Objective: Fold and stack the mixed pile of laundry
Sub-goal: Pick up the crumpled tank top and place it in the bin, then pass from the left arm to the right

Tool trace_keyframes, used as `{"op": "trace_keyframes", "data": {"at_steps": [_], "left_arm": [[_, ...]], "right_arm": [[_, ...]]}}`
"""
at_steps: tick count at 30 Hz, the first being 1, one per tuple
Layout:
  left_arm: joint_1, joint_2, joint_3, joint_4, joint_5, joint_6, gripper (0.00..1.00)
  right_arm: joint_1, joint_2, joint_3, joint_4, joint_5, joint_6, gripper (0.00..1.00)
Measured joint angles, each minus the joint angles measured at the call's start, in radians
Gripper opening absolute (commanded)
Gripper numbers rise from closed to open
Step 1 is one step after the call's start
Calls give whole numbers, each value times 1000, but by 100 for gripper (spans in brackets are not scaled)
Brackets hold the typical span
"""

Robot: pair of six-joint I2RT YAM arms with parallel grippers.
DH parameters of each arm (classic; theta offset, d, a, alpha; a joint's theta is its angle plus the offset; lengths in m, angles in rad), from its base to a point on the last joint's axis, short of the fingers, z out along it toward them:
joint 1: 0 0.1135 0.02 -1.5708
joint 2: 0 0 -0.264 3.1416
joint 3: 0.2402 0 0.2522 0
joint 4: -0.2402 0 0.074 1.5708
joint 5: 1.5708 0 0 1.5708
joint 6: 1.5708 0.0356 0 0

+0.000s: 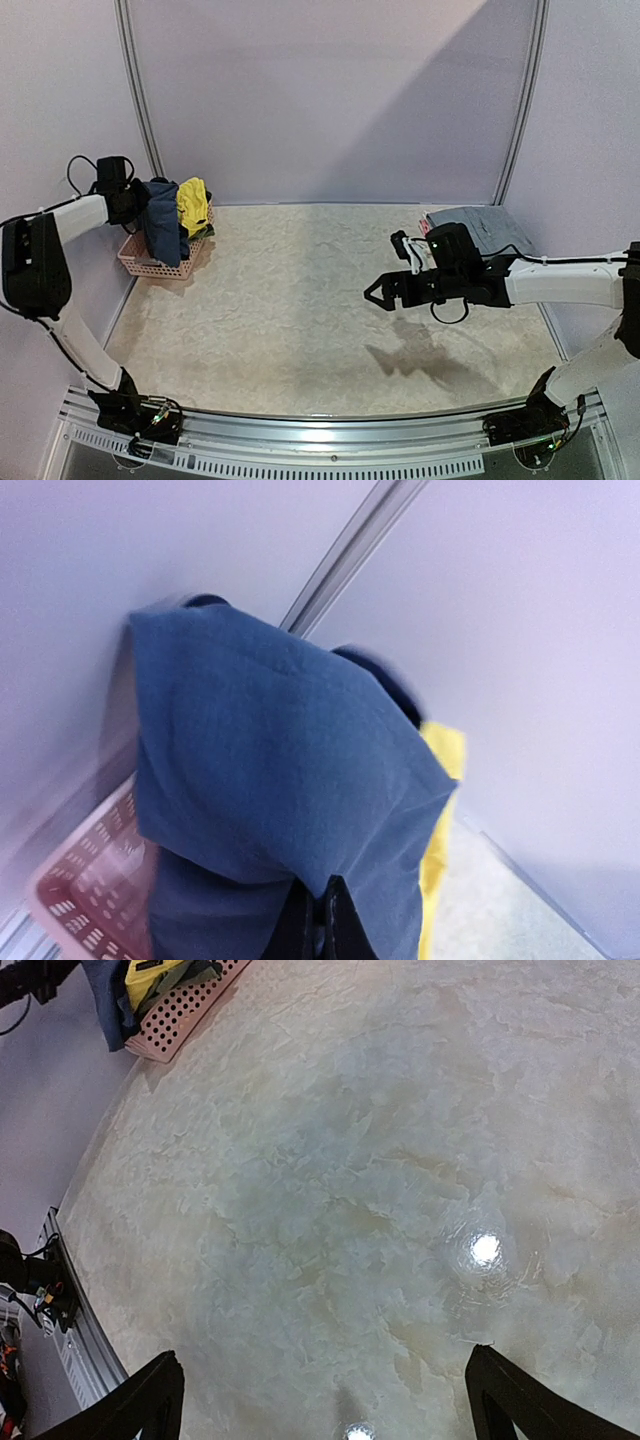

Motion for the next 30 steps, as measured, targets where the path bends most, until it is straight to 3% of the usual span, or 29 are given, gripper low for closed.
{"op": "trace_keyframes", "data": {"at_steps": [7, 16, 21, 30], "left_arm": [[-22, -204, 41, -64, -39, 32, 0], [-72, -298, 83, -136, -43, 67, 0], [-176, -388, 109, -168, 28, 96, 0], [-441, -446, 293, -145, 251, 115, 0]], "right_arm": [[0, -25, 0, -5, 0, -2, 99], [16, -56, 0, -23, 6, -2, 99], [19, -96, 0, -45, 23, -4, 99], [20, -186, 26, -100, 38, -29, 99]]}}
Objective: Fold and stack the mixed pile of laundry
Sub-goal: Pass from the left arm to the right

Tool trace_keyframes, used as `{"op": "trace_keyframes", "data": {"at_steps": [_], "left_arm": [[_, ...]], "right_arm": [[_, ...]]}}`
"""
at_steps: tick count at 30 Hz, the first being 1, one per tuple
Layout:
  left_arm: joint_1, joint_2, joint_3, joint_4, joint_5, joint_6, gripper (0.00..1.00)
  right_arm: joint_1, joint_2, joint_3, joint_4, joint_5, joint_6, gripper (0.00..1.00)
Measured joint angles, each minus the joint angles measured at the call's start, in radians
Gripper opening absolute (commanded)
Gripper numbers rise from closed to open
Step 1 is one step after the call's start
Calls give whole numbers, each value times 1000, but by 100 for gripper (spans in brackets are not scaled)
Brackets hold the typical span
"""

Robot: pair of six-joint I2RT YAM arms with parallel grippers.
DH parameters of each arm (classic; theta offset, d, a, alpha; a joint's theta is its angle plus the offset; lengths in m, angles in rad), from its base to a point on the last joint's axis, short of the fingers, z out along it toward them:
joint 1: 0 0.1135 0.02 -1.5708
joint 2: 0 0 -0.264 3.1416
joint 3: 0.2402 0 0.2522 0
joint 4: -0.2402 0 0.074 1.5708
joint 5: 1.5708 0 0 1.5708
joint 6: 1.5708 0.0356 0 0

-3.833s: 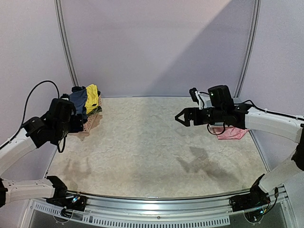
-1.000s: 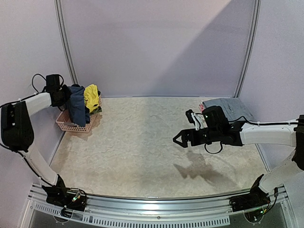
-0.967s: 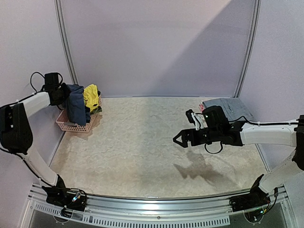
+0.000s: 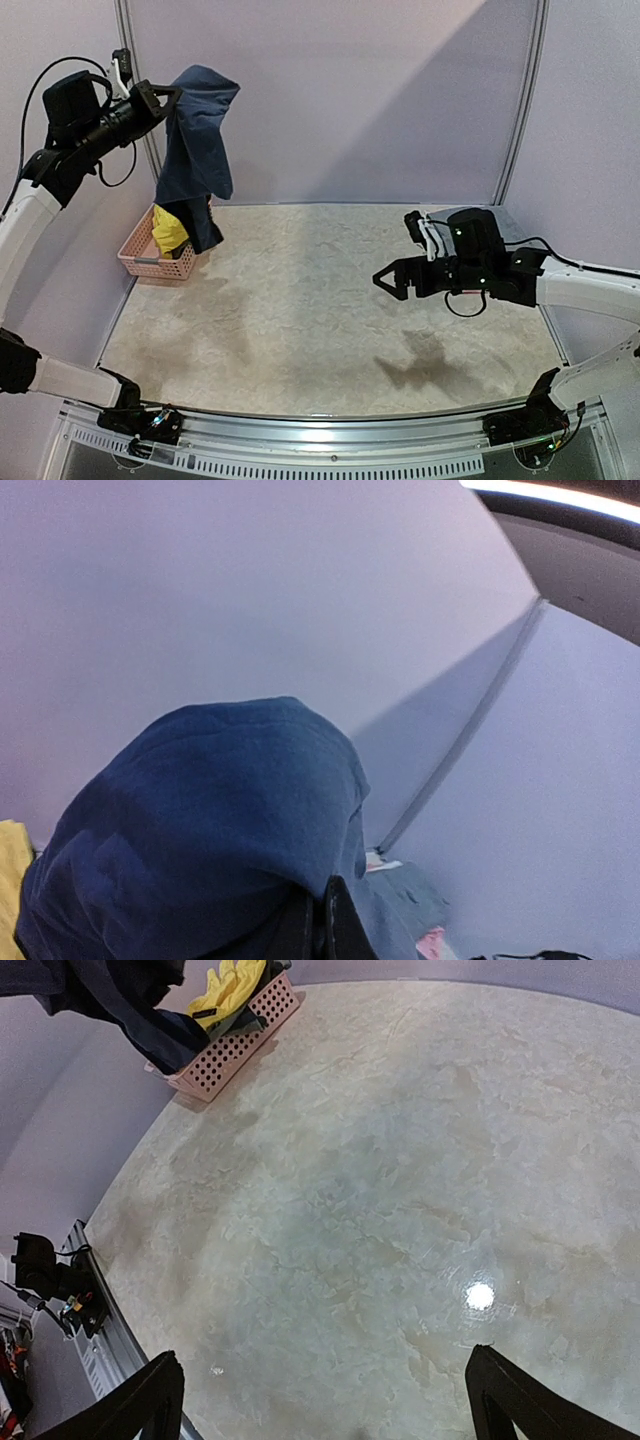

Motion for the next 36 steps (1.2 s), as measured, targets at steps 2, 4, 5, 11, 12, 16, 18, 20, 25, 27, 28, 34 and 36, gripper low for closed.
{"op": "trace_keyframes", "data": {"at_steps": [2, 4, 5, 11, 12, 16, 18, 20, 25, 27, 28, 34, 36], "left_arm": [[-45, -5, 8, 38, 73, -26, 0], [-84, 2, 14, 95, 159, -72, 0], [-100, 9, 14, 133, 204, -103, 0], [-171, 65, -63, 426, 344, -302, 0], [-176, 75, -89, 467, 352, -329, 0], [-187, 161, -226, 652, 379, -455, 0], [-193, 219, -271, 700, 384, -502, 0], [-201, 257, -304, 731, 386, -537, 0], [-224, 282, -364, 810, 393, -594, 0], [-228, 282, -374, 850, 394, -606, 0], [-229, 282, -377, 866, 395, -610, 0], [-244, 282, -379, 911, 398, -624, 0], [-254, 282, -379, 914, 405, -627, 0]], "right_arm": [[0, -29, 10, -16, 8, -8, 99], [0, -65, 13, -27, 18, -13, 99], [0, -84, 13, -35, 23, -15, 99], [0, -190, 2, -48, 14, -27, 99], [0, -201, -10, -37, -2, -30, 99], [1, -205, -143, 143, -163, -48, 99], [6, -167, -217, 243, -221, -50, 99], [19, -92, -255, 315, -249, -57, 99], [41, 125, -260, 504, -267, -66, 99], [43, 218, -259, 594, -271, -60, 99], [44, 254, -256, 630, -271, -57, 99], [47, 474, -174, 780, -248, -50, 99], [47, 518, -134, 809, -220, -56, 99]]}}
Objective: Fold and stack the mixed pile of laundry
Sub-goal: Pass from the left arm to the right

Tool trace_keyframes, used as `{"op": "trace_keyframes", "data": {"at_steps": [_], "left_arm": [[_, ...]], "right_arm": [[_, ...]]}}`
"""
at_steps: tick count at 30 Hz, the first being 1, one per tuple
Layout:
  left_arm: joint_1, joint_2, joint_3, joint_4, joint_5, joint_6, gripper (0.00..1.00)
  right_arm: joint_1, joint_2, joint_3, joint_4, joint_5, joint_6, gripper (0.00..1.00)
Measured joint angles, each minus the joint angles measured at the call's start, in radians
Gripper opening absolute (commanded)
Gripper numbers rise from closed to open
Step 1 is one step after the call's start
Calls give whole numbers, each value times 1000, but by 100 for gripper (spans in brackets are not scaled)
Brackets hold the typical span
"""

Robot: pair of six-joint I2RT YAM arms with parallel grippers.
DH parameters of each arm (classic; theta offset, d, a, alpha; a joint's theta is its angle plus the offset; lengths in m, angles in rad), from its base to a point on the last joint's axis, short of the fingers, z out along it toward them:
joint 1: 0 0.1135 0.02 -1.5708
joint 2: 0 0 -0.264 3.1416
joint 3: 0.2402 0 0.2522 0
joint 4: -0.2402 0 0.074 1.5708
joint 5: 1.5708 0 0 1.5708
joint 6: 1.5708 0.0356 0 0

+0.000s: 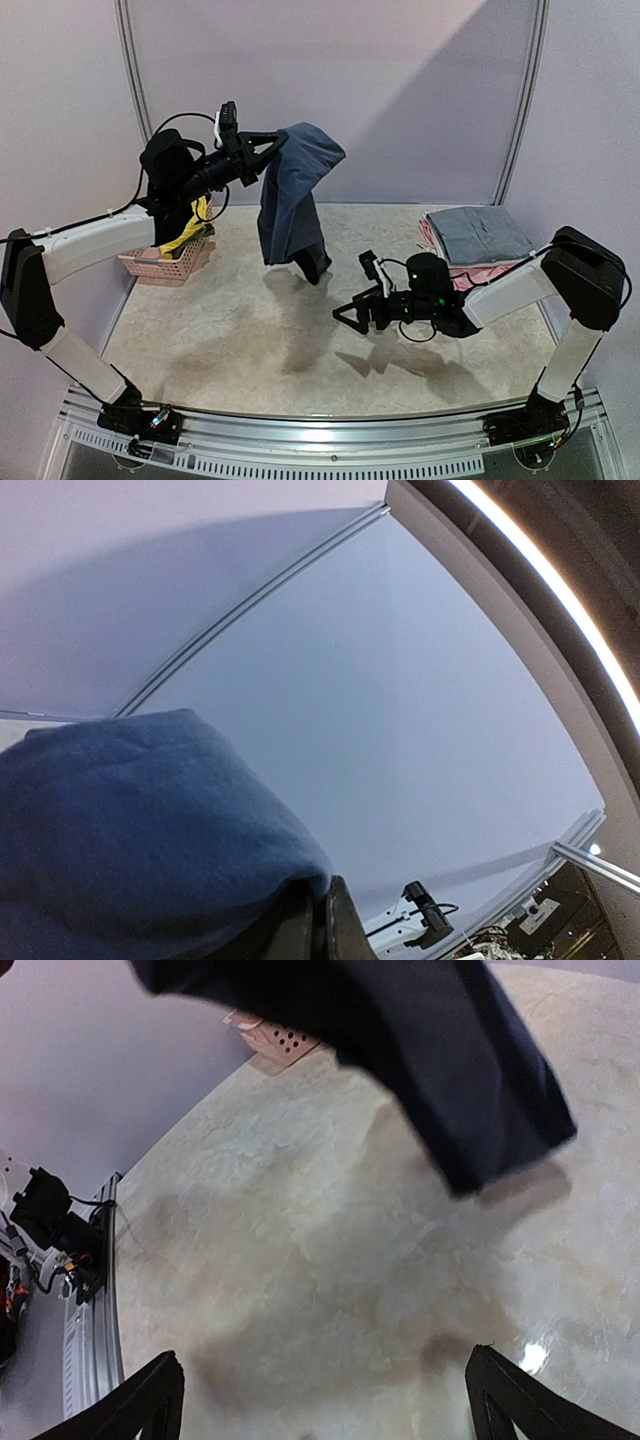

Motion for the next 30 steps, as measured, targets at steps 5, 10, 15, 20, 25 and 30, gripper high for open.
{"op": "trace_keyframes", "data": {"at_steps": [5, 10, 15, 20, 25, 30], "left_arm": [[-26, -6, 0, 1, 6, 0, 0], [-55, -31, 0, 1, 8, 1, 0], [-77, -53, 0, 2, 8, 4, 0], [-79, -62, 0, -13, 6, 22, 0], [-72, -107, -33, -42, -10, 54, 0], [-29, -211, -154, -64, -70, 96, 36]], "right_arm": [[0, 66, 87, 38, 54, -23, 99], [0, 147, 169, 54, 83, -47, 99], [0, 210, 225, 57, 71, -77, 35], [0, 237, 242, 75, 37, -80, 0], [0, 200, 220, 22, 61, -85, 0], [0, 24, 216, -220, 171, -126, 0]]}}
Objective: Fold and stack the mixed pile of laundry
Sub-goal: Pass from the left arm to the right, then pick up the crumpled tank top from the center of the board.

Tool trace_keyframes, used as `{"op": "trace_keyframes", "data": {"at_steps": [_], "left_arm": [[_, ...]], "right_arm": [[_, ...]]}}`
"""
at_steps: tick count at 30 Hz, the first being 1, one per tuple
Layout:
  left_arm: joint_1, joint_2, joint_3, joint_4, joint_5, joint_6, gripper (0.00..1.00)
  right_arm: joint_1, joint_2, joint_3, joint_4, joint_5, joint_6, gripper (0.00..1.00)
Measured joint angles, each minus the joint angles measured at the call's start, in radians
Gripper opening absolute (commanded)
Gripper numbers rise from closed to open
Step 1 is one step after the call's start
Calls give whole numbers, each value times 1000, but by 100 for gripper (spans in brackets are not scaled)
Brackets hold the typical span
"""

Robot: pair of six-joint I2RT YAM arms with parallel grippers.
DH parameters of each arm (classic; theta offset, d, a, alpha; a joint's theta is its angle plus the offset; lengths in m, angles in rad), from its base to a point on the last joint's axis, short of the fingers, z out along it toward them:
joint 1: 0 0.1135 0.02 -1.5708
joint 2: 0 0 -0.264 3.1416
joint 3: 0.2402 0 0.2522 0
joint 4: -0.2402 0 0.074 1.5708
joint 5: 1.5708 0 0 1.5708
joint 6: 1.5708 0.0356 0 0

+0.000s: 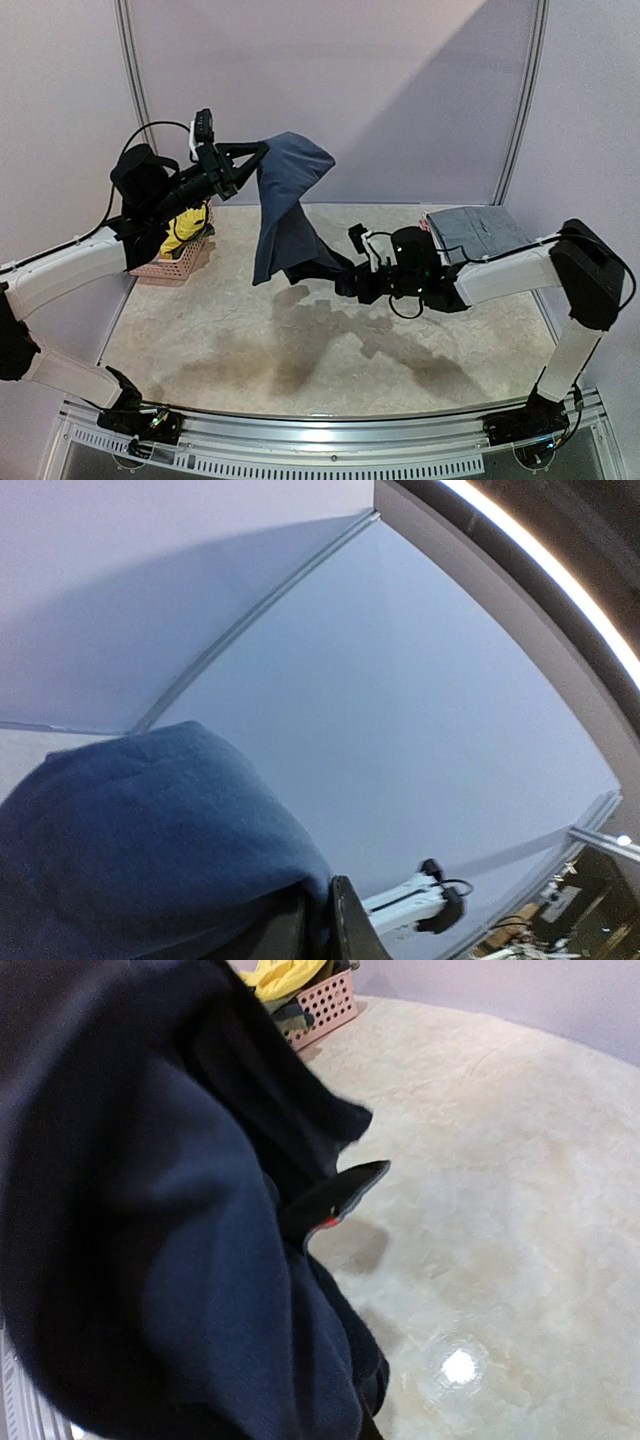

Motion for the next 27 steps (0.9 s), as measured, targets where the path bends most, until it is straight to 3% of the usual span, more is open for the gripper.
{"op": "trace_keyframes", "data": {"at_steps": [3, 5, 10, 14, 20, 27], "left_arm": [[54, -107, -128, -31, -85, 26, 83], [95, -210, -236, -85, -175, 36, 93], [125, -455, -383, -302, -451, 84, 95], [125, -548, -378, -410, -574, 156, 96], [121, -476, -270, -595, -617, 282, 94], [94, -414, -283, -692, -592, 381, 85]], "right_arm": [[0, -138, 49, -183, 87, -34, 0], [0, -227, 138, -328, 148, -63, 0], [0, -353, 430, -584, 230, -135, 0], [1, -360, 636, -718, 235, -175, 0], [1, -280, 845, -886, 196, -202, 0], [1, -182, 1023, -1034, 164, -208, 0]]}}
